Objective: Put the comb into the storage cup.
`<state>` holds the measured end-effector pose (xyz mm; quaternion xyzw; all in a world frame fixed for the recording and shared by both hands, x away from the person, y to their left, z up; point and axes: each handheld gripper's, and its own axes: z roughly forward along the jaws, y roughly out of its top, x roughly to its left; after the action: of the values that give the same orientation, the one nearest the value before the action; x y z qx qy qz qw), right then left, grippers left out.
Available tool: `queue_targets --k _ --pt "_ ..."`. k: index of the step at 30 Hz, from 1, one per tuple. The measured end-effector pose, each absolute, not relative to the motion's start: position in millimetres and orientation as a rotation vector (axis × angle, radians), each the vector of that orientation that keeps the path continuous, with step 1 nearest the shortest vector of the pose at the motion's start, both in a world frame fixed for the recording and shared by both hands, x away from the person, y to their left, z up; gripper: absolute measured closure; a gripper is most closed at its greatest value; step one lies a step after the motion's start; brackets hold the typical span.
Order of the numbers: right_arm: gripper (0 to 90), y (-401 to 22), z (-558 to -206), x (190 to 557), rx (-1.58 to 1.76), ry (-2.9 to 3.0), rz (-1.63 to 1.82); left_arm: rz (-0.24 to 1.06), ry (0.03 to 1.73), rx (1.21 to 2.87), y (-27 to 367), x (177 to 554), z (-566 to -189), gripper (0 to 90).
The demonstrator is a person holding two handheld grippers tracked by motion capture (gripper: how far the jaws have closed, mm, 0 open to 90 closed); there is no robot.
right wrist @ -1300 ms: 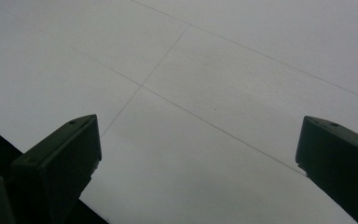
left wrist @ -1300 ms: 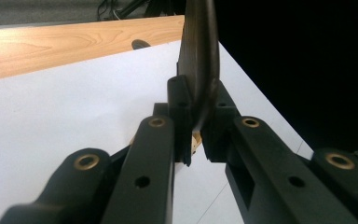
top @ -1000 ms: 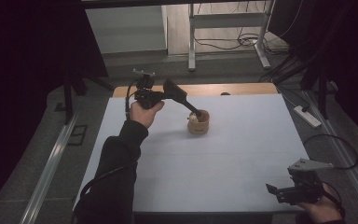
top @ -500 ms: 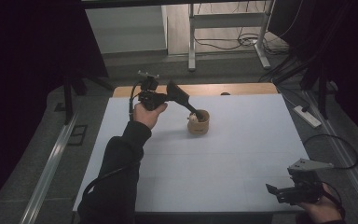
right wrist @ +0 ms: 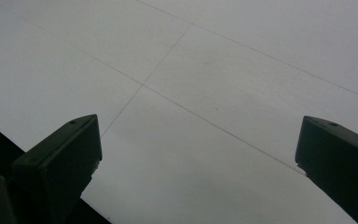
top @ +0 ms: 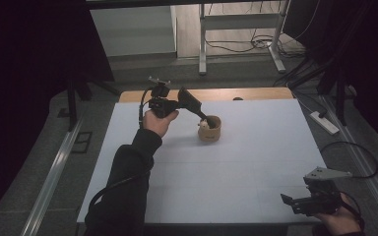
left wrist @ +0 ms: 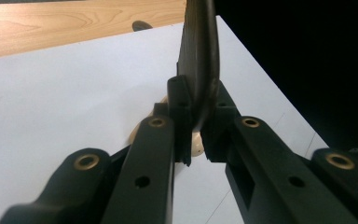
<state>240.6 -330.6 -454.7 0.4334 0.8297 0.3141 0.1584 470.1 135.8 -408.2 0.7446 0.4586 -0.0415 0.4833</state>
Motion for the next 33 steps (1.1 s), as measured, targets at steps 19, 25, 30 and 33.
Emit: queue_targets --k 19,25,30,33 --pt "0.8 -330.4 -454.9 240.7 1.239 2.376 0.897 -0.139 1.141 1.798 130.2 470.5 -425.6 82.4" --pt "0.8 -330.4 -455.0 240.8 1.239 2.377 0.896 -0.157 1.153 1.787 132.2 470.7 -430.9 82.4" --pt "0.8 -330.2 -455.0 240.8 1.238 2.379 0.895 -0.176 1.159 1.753 136.6 470.1 -436.1 82.2" --pt "0.8 -330.1 -455.1 240.9 1.238 2.38 0.894 -0.176 1.16 1.745 136.8 469.5 -436.8 82.1"
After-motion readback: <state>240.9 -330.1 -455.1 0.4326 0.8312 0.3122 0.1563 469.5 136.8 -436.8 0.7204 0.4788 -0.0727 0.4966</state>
